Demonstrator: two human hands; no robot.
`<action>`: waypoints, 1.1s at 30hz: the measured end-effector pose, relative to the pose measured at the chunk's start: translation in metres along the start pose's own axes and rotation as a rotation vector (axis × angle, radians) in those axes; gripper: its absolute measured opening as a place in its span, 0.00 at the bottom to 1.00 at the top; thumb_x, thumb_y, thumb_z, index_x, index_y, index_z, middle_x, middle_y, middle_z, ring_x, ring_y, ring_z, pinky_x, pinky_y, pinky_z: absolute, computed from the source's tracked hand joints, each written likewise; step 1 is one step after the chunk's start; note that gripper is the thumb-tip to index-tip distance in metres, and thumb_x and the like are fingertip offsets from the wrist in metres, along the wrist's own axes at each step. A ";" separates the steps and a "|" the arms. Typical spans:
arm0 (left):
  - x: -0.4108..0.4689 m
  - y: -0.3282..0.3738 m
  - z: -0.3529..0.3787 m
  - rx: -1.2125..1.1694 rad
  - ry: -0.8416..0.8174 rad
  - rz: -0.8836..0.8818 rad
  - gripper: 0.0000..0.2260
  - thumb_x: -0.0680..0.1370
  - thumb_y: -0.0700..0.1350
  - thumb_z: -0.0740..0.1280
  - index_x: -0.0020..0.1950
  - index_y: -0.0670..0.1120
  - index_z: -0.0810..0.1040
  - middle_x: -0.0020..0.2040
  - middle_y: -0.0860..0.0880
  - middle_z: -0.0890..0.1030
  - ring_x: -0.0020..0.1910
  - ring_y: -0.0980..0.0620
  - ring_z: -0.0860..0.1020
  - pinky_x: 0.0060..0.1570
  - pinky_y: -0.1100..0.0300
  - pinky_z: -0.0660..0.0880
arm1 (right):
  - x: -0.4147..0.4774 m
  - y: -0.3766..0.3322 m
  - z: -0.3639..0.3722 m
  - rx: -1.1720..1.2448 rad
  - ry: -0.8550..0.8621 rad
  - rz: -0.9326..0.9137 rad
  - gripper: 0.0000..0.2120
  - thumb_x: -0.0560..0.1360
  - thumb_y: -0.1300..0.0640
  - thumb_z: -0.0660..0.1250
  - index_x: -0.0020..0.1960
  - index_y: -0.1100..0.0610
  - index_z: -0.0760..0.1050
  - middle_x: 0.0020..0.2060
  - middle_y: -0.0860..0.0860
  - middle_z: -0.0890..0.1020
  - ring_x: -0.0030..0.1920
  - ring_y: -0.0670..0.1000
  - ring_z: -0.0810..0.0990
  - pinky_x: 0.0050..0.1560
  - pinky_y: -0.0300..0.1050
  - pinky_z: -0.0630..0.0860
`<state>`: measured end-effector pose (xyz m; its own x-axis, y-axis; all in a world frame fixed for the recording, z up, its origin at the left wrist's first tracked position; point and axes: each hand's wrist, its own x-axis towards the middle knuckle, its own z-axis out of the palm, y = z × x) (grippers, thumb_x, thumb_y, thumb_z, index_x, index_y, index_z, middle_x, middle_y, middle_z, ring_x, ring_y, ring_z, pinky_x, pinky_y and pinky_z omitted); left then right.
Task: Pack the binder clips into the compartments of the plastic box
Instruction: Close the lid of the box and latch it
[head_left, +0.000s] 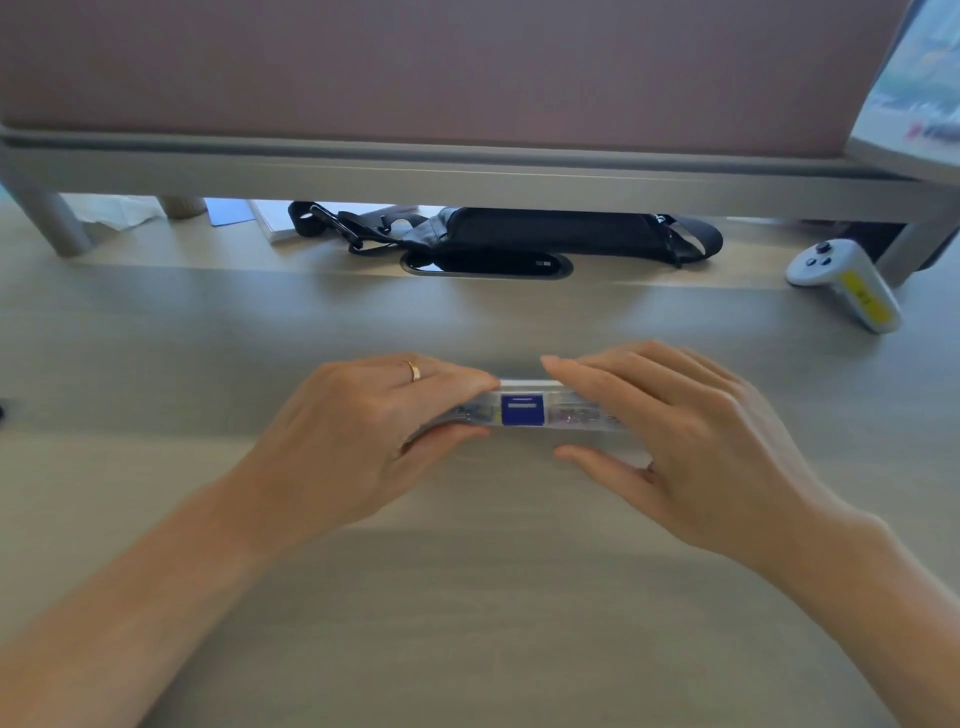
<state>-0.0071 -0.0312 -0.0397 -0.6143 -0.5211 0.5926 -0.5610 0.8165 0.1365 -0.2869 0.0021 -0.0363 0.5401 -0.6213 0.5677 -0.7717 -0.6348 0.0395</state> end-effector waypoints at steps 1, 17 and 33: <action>0.001 0.000 -0.001 -0.003 -0.003 0.003 0.12 0.82 0.49 0.68 0.63 0.45 0.81 0.57 0.50 0.85 0.49 0.47 0.84 0.43 0.50 0.81 | 0.003 -0.002 0.002 0.010 0.009 -0.001 0.24 0.82 0.45 0.68 0.72 0.57 0.77 0.62 0.49 0.83 0.59 0.52 0.81 0.59 0.48 0.78; 0.001 0.007 0.003 0.117 0.099 0.147 0.13 0.81 0.38 0.70 0.63 0.50 0.84 0.62 0.51 0.84 0.50 0.48 0.85 0.41 0.51 0.81 | 0.007 -0.005 0.015 0.116 0.174 -0.085 0.13 0.85 0.54 0.66 0.63 0.59 0.84 0.57 0.49 0.87 0.50 0.54 0.87 0.48 0.49 0.83; 0.001 0.006 0.002 0.159 0.094 0.227 0.13 0.83 0.37 0.66 0.64 0.47 0.84 0.62 0.47 0.84 0.50 0.46 0.84 0.44 0.51 0.82 | 0.007 0.002 0.010 0.223 0.080 0.001 0.19 0.81 0.49 0.71 0.68 0.60 0.80 0.58 0.50 0.85 0.53 0.52 0.85 0.53 0.44 0.81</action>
<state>-0.0123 -0.0273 -0.0395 -0.6842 -0.2984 0.6655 -0.4995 0.8566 -0.1294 -0.2816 -0.0086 -0.0409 0.5041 -0.5894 0.6313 -0.6741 -0.7254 -0.1390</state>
